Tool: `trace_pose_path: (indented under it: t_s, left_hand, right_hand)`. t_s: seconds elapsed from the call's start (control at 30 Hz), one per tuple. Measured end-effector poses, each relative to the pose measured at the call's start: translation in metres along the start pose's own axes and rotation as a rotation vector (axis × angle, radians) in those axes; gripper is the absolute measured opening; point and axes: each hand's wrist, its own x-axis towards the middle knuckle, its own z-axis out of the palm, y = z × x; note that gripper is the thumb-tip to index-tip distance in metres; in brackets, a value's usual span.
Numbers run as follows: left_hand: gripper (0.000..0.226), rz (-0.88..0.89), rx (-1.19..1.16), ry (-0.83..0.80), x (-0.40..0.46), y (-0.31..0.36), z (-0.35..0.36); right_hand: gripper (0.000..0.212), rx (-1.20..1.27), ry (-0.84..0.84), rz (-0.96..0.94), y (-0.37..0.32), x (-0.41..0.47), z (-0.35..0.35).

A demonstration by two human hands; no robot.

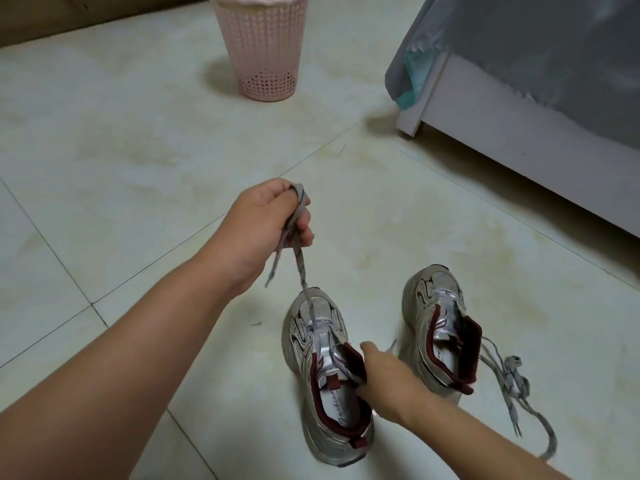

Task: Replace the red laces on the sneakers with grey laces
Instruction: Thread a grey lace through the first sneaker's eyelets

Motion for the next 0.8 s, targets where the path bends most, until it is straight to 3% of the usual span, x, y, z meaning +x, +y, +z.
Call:
trace_pose_path:
  t_s: [0.07, 0.13, 0.27, 0.4, 0.5, 0.63, 0.73, 0.8]
  left_hand:
    - [0.027, 0.022, -0.016, 0.014, -0.004, 0.009, 0.000]
    - [0.029, 0.048, -0.002, 0.024, -0.009, 0.017, 0.001]
    - [0.030, 0.100, -0.061, 0.015, -0.017, 0.036, 0.004]
    - [0.027, 0.149, -0.095, 0.034, -0.015, 0.053, 0.001]
    - [0.022, 0.020, -0.118, 0.040, -0.012, 0.045, 0.000]
    - [0.029, -0.196, -0.197, -0.039, -0.017, 0.016, 0.008]
    - [0.041, -0.243, -0.175, -0.077, -0.022, -0.001, 0.012]
    - [0.039, -0.198, -0.095, -0.106, -0.026, -0.009, 0.015]
  right_hand:
    - [0.035, -0.141, 0.090, 0.051, 0.002, -0.002, -0.007]
    - [0.034, -0.133, 0.126, 0.026, 0.002, -0.010, -0.024]
    - [0.011, 0.593, 0.008, -0.086, -0.012, -0.035, -0.072]
    - [0.033, 1.110, -0.062, -0.141, -0.020, -0.052, -0.111]
    - [0.040, 1.364, -0.104, -0.232, -0.025, -0.058, -0.123]
    - [0.022, 1.384, 0.039, -0.337, -0.033, -0.062, -0.123]
    - [0.005, 1.187, 0.289, -0.368, -0.042, -0.060, -0.121]
    - [0.022, 0.963, 0.483, -0.369, -0.046, -0.056, -0.118]
